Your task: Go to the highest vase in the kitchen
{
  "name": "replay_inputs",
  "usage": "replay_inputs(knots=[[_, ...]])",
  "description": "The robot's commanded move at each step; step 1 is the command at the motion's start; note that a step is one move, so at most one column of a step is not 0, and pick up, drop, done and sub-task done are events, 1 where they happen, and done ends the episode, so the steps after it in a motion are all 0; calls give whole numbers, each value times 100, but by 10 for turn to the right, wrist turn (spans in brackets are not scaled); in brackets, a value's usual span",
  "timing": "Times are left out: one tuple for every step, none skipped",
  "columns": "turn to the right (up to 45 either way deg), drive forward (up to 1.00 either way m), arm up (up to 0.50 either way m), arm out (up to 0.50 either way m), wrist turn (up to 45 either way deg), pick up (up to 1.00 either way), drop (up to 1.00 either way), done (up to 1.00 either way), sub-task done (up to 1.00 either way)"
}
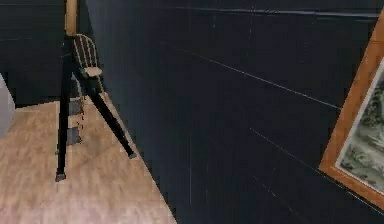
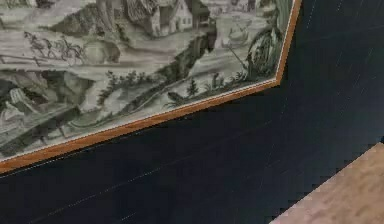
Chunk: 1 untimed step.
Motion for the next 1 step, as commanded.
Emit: replay_inputs(knots=[[-450, 0, 0, 0, 0, 0, 0, 0, 0]])
